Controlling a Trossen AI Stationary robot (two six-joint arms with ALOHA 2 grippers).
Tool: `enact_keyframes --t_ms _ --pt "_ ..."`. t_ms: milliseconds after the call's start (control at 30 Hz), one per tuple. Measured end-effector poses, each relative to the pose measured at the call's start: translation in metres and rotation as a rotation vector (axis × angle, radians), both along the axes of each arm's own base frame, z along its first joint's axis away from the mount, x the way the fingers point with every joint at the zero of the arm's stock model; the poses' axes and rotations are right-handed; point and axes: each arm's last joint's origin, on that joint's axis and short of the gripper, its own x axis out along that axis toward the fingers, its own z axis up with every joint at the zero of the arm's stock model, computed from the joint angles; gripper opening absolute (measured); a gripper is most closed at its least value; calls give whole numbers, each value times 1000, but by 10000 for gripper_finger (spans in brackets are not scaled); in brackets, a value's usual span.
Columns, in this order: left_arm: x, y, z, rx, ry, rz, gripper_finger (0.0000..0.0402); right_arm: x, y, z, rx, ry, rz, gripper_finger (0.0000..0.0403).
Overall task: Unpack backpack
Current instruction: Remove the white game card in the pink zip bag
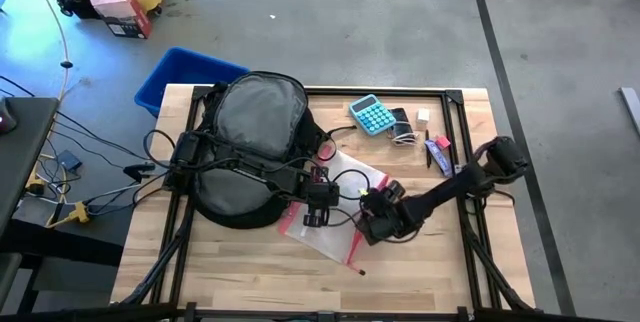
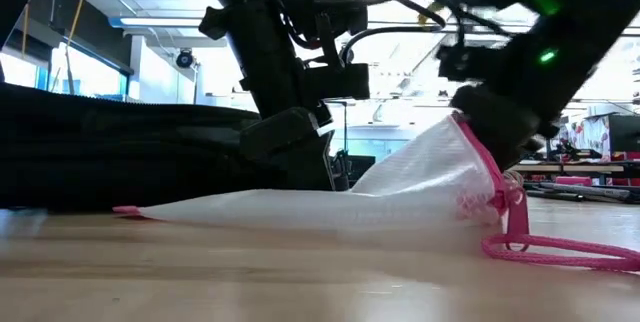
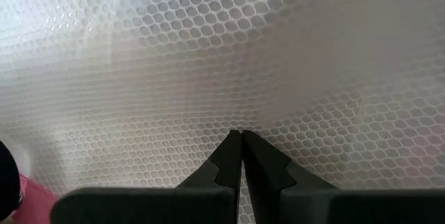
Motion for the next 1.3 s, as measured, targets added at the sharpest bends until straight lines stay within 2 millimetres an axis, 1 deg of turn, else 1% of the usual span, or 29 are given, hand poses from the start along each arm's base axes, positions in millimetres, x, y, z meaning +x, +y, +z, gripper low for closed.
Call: enact_keyframes --t_ms 67,133,233,333,433,533,733,800,900,1033,1167,1300 --pt "0 0 0 0 1 0 0 -4 5 10 -27 -75 -21 254" --pt "0 0 0 0 1 1 0 -9 6 16 -66 -134 -73 254" --pt "0 0 0 -4 -1 9 0 -9 4 17 -78 -160 -103 254" --pt "0 1 0 -3 -1 11 0 -4 0 14 -71 -171 -125 254" --pt "0 1 0 -4 -1 11 0 2 -8 9 -75 -125 -113 254" --pt "0 1 0 -5 -2 10 0 9 -13 3 -87 -71 -44 264" --pt "0 0 0 -5 -4 11 0 26 -23 -2 -42 -30 74 325" --pt "0 0 0 -7 -5 15 0 29 -30 -2 -15 -17 62 345" --pt "0 1 0 -10 -5 18 0 31 -42 -3 -8 -2 29 364" --pt "0 1 0 -9 -7 18 0 33 -50 -3 1 15 11 375" --pt "0 0 0 -9 -7 19 0 34 -57 -6 -16 45 19 376" --pt "0 0 0 -12 -9 26 0 37 -62 -16 11 76 14 376"
